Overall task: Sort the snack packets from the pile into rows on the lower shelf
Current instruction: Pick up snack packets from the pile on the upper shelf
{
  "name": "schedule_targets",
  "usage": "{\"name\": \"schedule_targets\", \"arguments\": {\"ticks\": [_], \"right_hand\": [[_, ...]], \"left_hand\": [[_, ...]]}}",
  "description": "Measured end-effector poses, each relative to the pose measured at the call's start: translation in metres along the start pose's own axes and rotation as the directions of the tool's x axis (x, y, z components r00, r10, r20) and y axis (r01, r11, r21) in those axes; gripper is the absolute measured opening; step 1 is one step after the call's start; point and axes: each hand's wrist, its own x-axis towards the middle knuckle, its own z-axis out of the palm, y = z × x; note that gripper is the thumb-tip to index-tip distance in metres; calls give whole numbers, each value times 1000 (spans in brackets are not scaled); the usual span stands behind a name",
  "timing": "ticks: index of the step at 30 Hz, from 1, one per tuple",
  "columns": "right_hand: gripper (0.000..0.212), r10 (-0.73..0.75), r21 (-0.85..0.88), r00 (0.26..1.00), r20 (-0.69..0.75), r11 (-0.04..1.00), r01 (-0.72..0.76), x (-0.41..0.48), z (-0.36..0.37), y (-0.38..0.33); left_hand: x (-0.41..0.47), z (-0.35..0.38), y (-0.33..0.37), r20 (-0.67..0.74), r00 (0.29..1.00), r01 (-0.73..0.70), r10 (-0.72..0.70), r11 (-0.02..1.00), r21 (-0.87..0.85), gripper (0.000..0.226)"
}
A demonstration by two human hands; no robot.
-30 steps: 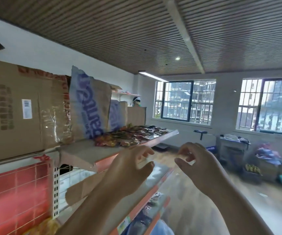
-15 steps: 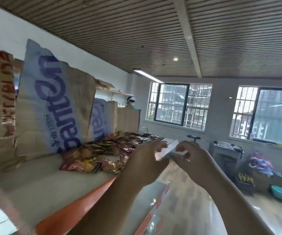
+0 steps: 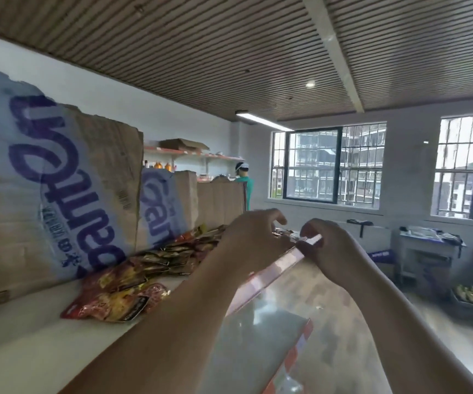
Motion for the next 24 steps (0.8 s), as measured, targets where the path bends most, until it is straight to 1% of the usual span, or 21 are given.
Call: {"name": "schedule_targets", "arguments": {"ticks": [2,5,9,11,16,20,22,24], "right_hand": [[23,-15,40,1000,8,999,15,16,8,18],[24,-53,95,998,29,994,50,44,23,48],[28,-152,168,982,111,977,132,85,39,84],[27,-199,194,968,150,966,169,105,44,100],[27,-340,212,912,230,932,294,142,57,129],[20,-381,248,876,295,916,315,160,83,139],[17,-409,252,858,311,906,341,168,97,141],[19,-439,267,838,324,892,365,174,111,137]], "left_hand": [[11,0,-10,18,999,43,-44,995,86,40],[26,1,-27,33,991,125,-133,977,174,34],[46,6,-42,-28,968,247,-247,941,233,34],[58,11,-49,-51,945,323,-322,903,283,34],[66,22,-59,-8,844,490,-537,764,418,32],[63,33,-65,-7,741,591,-671,648,479,38],[63,39,-69,-34,703,621,-711,589,517,43],[61,46,-73,-96,682,632,-725,519,575,50]]}}
